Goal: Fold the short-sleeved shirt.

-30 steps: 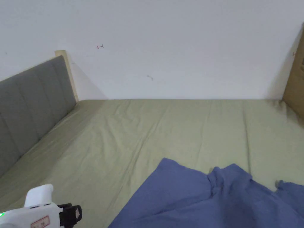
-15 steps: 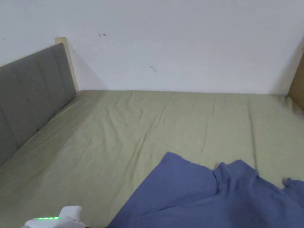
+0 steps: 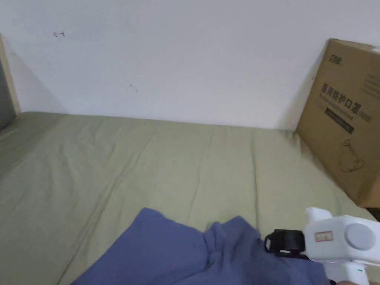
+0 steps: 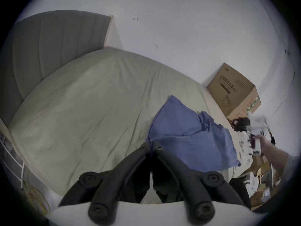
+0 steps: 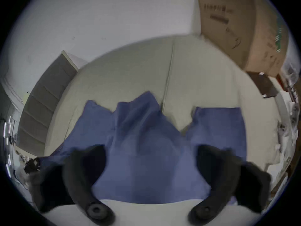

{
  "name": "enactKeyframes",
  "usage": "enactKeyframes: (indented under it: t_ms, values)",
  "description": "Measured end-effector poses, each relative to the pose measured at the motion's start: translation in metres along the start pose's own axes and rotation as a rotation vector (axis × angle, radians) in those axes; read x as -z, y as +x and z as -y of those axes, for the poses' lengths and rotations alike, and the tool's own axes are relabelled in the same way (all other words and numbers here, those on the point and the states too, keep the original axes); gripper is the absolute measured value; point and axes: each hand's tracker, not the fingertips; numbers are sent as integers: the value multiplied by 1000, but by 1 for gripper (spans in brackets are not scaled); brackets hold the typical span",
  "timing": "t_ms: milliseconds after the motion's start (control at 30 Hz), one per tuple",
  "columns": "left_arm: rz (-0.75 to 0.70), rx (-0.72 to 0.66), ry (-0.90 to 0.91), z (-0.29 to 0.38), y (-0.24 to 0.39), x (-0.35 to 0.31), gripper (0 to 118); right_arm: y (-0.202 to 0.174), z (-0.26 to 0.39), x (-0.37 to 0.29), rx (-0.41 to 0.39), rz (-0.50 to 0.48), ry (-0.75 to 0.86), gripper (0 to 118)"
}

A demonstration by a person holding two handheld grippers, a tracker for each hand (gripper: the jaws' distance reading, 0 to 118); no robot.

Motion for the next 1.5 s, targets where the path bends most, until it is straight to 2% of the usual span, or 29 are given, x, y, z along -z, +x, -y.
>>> enactKeyframes:
  t_ms: [100,233,300,333,367,400,433,467,500,600,833,967,1133,1233,1300,1400,1500]
  values:
    - [-39,14,-28,2,-14,9,0,4,-32,45,-40,46,-63,113]
    - [-48,-44,-46,2,-19,12,0,7,-58,101,-57,47,-172,112]
    - [-78,-31,-59,2,-16,15,0,9,-63,119,-61,64,-199,99]
    - [-88,-22,-68,1,-12,17,0,10,-64,124,-59,58,-213,77]
    - [-91,-17,-74,1,-11,17,0,6,-61,122,-48,9,-230,30]
    - [-90,-10,-81,1,-10,18,0,5,-62,121,-51,17,-221,10]
    - [-93,-2,-83,1,-9,18,0,4,-62,116,-81,110,-193,3]
    - [-98,7,-82,0,-6,20,0,6,-63,107,-88,100,-162,2]
    - [-103,15,-77,-1,-3,19,0,5,-60,93,-70,28,-147,1]
    - [-79,3,-52,-8,2,15,0,11,-59,38,-70,-12,-25,1]
    - [-29,119,84,-57,34,-10,0,15,-43,-130,-130,15,242,1]
    - [2,218,172,-113,67,-22,0,16,-47,-221,-128,25,357,1]
    - [69,315,239,-200,122,-40,0,-1,-66,-316,-150,111,539,1]
    - [91,325,244,-254,157,-45,0,-17,-89,-354,-162,145,596,1]
    - [44,397,250,-288,179,-43,0,-23,-109,-372,-159,158,631,1]
    - [22,411,274,-328,198,-36,0,-35,-139,-387,-169,179,663,1]
    - [2,404,293,-364,210,-24,0,-39,-172,-393,-129,163,702,1]
